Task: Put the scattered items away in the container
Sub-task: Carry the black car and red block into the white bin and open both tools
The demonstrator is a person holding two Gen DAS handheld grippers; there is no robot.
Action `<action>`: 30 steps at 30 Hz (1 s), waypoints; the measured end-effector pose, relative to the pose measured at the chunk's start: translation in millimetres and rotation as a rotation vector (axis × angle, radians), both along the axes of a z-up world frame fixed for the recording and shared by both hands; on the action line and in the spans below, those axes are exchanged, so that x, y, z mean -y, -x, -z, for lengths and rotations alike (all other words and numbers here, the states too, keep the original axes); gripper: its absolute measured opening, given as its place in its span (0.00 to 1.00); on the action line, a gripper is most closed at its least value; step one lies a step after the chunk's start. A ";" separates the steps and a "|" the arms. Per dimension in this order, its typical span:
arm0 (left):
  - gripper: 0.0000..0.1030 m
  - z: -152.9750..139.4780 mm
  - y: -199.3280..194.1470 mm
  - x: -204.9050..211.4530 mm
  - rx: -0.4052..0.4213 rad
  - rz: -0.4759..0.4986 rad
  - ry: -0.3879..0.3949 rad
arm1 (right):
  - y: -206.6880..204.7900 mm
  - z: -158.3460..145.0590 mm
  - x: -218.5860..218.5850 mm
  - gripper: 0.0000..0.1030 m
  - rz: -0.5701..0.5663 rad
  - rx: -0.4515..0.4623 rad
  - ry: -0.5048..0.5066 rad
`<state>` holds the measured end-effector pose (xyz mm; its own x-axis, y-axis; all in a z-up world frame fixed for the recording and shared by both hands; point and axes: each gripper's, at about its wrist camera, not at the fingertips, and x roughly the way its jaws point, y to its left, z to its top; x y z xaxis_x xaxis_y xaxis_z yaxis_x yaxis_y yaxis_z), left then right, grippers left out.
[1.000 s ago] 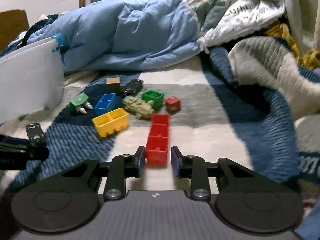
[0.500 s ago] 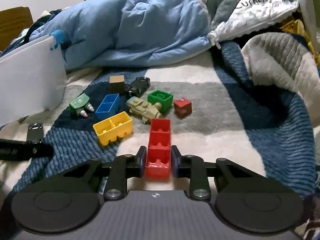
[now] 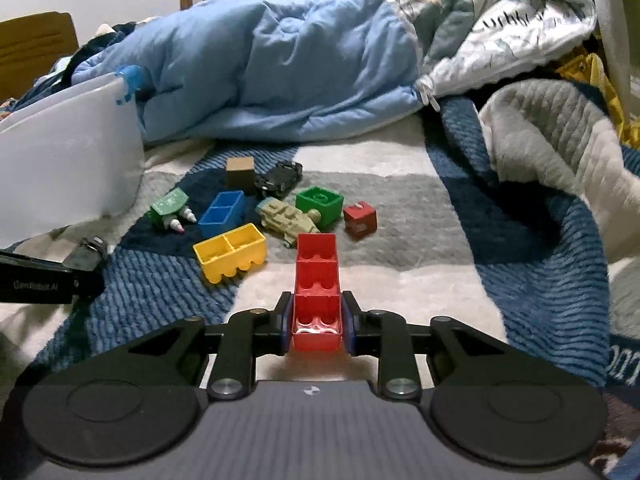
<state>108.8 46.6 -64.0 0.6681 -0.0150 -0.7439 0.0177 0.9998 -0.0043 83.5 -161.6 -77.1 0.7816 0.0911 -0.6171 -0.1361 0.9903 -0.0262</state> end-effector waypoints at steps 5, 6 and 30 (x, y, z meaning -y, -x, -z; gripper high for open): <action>0.32 -12.0 16.6 -0.9 0.043 0.024 -0.028 | 8.4 -14.6 -8.1 0.27 -0.029 0.032 0.004; 0.32 -13.6 19.1 -2.0 0.048 0.024 -0.027 | 10.1 -17.5 -10.3 0.27 -0.034 0.039 0.006; 0.32 -65.6 59.1 -34.2 0.218 -0.016 0.003 | 15.3 -68.9 -69.1 0.26 -0.177 0.119 -0.030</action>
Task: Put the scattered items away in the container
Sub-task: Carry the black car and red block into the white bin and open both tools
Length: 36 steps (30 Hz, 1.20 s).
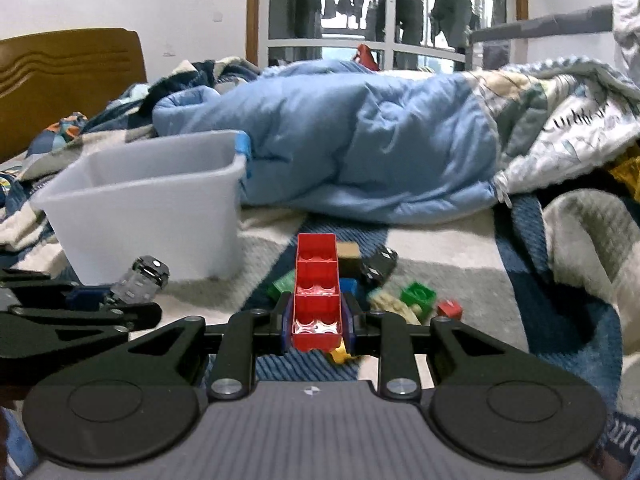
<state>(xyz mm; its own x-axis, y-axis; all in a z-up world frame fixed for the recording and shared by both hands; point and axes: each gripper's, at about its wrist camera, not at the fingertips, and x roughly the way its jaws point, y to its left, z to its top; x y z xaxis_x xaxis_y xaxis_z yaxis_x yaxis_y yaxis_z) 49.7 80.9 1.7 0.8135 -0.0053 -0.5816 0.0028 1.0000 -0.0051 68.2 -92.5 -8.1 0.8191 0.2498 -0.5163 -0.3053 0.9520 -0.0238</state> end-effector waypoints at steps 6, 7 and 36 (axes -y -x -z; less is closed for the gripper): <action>0.32 -34.3 -4.7 -33.5 0.071 -0.061 0.000 | -12.9 -20.6 -25.4 0.26 -0.068 0.026 -0.036; 0.32 -38.8 -5.3 -40.7 0.080 -0.077 0.010 | -16.4 -24.4 -31.0 0.26 -0.085 0.026 -0.043; 0.36 -1.0 -108.3 -137.2 -0.011 -0.275 0.081 | -120.4 -14.7 -161.8 0.34 -0.226 -0.054 0.062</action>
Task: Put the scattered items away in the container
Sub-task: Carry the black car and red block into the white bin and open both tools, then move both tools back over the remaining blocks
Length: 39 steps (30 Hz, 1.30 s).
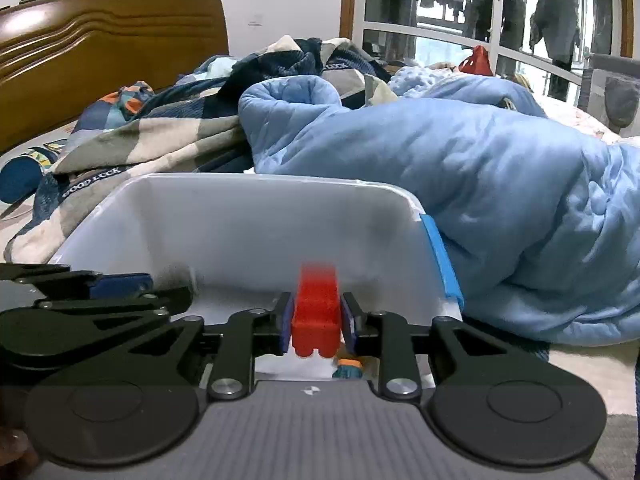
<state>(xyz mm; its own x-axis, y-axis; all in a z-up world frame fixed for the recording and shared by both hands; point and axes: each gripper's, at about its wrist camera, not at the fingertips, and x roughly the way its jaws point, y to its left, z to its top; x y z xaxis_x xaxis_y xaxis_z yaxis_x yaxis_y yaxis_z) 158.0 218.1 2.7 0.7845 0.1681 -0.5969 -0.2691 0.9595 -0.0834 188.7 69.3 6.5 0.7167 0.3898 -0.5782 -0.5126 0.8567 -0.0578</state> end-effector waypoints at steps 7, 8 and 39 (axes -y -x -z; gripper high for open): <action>0.60 -20.8 18.8 7.8 0.075 -0.031 0.006 | 13.1 -16.2 1.8 0.52 0.012 0.088 0.011; 0.63 -24.7 22.5 10.3 0.085 -0.028 0.008 | 16.2 -19.9 6.1 0.53 0.016 0.096 0.003; 0.74 43.9 90.1 191.4 -0.097 0.312 0.082 | 117.4 54.1 232.9 0.75 0.318 -0.036 -0.100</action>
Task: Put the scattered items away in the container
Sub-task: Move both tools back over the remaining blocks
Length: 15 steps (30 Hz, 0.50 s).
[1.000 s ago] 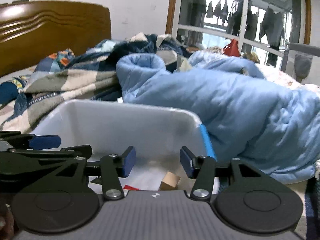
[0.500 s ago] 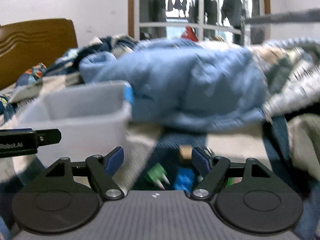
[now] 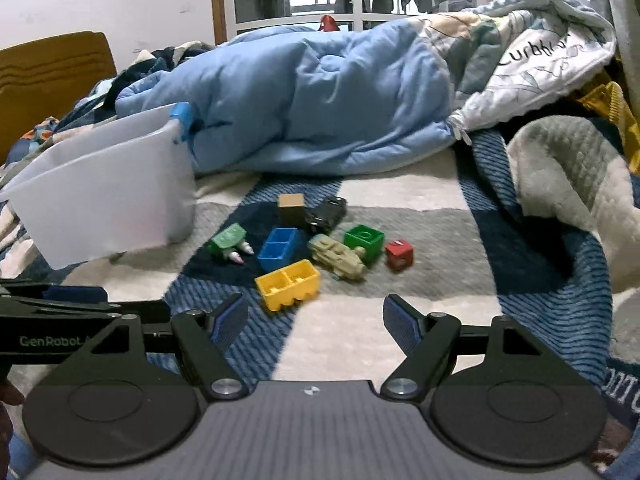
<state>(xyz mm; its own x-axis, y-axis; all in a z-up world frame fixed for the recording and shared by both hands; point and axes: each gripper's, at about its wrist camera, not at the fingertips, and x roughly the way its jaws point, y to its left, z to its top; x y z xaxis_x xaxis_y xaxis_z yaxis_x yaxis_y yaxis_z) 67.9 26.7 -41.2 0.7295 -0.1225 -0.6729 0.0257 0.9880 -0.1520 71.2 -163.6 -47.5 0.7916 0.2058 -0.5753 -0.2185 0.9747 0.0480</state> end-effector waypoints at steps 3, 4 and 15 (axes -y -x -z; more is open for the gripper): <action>0.74 0.7 -3.8 5.9 0.000 -0.003 -0.014 | -2.5 2.0 8.3 0.75 0.010 0.004 -0.015; 0.74 0.5 -4.8 7.2 0.002 -0.007 -0.011 | -3.3 3.1 10.7 0.75 0.010 0.004 -0.018; 0.74 -4.4 -10.4 28.7 0.048 0.016 -0.011 | -8.9 15.0 24.3 0.75 0.035 -0.012 -0.021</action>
<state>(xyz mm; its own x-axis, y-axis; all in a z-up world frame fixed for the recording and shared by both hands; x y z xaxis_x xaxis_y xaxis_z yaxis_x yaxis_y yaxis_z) 78.4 -1.9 -36.8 0.7592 -0.1269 -0.6384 0.0485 0.9891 -0.1389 80.2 -187.9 -62.5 0.7919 0.1906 -0.5802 -0.1838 0.9804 0.0713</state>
